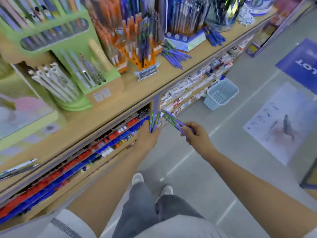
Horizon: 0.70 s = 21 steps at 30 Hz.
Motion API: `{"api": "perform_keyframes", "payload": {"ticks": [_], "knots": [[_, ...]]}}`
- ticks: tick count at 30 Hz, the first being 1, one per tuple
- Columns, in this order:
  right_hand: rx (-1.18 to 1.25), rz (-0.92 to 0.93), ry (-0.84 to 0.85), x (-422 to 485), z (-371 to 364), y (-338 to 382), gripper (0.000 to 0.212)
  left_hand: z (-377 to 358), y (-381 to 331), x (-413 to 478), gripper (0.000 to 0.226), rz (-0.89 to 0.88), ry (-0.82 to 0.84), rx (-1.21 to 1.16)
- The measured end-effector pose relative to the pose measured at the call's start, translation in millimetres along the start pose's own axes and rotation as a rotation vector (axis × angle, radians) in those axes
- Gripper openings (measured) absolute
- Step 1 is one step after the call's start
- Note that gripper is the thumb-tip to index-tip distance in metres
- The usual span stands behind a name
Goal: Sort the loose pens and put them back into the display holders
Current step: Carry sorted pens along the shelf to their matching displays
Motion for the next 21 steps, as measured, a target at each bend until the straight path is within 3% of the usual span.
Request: {"api": "perform_keyframes", "payload": {"ticks": [5, 7, 21], "knots": [[0.077, -0.037, -0.126, 44.7, 63.8, -2.8, 0.017, -54.1, -46.3, 53.8, 0.008, -0.115, 0.014, 0.098], [0.111, -0.053, -0.159, 72.7, 84.3, -1.6, 0.016, -73.7, -64.6, 84.7, 0.015, -0.152, 0.021, 0.147], [0.128, -0.099, -0.368, 252.3, 218.4, 32.6, 0.009, -184.6, -191.7, 263.2, 0.026, -0.190, 0.023, 0.211]]}}
Point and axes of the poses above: each hand's wrist, its own x-axis towards the middle knuckle, its own z-axis out of the back of the hand, y = z × x, the point moved 3 cm from there along x, towards the middle knuckle
